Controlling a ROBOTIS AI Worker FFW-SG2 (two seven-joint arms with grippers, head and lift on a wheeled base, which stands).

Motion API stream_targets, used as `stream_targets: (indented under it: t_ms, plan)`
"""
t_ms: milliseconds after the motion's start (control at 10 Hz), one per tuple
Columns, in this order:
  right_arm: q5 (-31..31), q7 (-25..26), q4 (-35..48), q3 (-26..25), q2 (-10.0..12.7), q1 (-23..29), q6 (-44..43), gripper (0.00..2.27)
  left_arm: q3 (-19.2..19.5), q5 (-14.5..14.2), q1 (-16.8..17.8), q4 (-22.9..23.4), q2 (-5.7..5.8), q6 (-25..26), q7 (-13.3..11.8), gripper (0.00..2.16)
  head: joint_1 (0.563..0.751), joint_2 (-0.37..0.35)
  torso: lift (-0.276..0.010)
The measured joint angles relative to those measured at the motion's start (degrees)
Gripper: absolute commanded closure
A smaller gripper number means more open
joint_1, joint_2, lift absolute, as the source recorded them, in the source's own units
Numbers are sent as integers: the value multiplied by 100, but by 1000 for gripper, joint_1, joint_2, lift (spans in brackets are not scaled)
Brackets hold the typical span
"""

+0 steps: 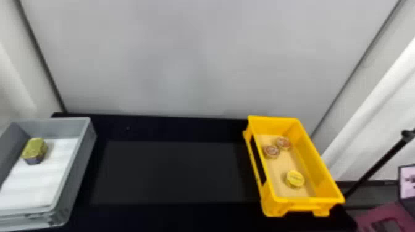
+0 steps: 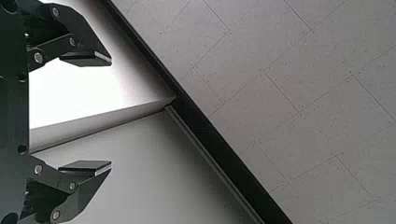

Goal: Pick up the round yellow can and place it in the yellow rectangular box

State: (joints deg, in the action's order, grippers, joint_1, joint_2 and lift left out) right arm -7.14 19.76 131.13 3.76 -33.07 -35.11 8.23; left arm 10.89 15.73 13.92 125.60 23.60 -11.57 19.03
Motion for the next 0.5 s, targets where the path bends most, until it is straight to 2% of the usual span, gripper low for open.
stream_targets:
  t_ms: [500]
  plan:
    - [-17,-12,-16,11,12,22,-4,239,-23,-11,-20,-39,-14,-32,22,450,694,-169,0]
